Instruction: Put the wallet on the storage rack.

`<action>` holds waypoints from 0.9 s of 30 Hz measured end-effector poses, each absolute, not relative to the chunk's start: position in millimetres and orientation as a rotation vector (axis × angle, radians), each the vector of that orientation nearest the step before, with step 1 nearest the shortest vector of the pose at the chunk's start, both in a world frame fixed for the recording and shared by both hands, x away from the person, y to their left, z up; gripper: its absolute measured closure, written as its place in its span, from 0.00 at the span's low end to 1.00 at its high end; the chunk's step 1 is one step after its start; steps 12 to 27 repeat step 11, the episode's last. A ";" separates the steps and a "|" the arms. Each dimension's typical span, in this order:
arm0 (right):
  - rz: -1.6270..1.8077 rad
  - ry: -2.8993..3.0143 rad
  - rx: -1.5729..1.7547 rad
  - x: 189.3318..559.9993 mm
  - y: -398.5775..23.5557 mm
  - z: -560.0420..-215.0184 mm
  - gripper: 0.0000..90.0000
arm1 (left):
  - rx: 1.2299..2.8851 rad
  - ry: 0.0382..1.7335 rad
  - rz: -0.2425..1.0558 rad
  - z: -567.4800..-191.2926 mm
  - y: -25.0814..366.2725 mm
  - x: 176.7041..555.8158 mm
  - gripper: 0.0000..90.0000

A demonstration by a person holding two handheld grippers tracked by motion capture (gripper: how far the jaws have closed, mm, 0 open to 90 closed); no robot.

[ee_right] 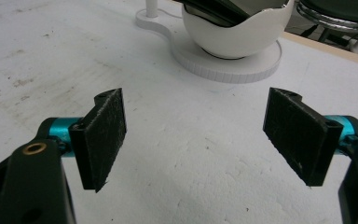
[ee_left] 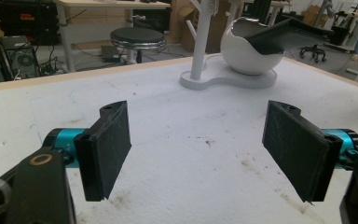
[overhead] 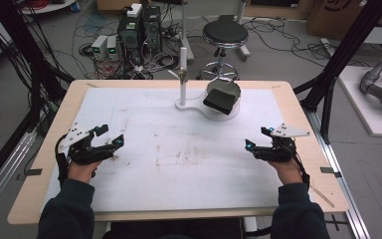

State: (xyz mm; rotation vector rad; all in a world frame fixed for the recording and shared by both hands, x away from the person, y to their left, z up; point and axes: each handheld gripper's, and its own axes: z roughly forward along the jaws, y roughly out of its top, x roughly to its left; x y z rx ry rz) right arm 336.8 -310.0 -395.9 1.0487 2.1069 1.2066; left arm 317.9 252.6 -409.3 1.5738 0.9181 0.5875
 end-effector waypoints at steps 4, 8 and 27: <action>1.202 2.113 1.047 337.7 -309.5 -396.7 0.24 | 1.568 0.920 0.585 -409.7 252.8 318.4 0.26; 1.202 2.118 1.047 338.0 -309.3 -397.0 0.24 | 1.572 0.921 0.582 -410.0 253.1 318.9 0.26; 1.206 2.120 1.045 338.5 -309.8 -397.1 0.24 | 1.567 0.924 0.581 -410.2 253.3 319.3 0.26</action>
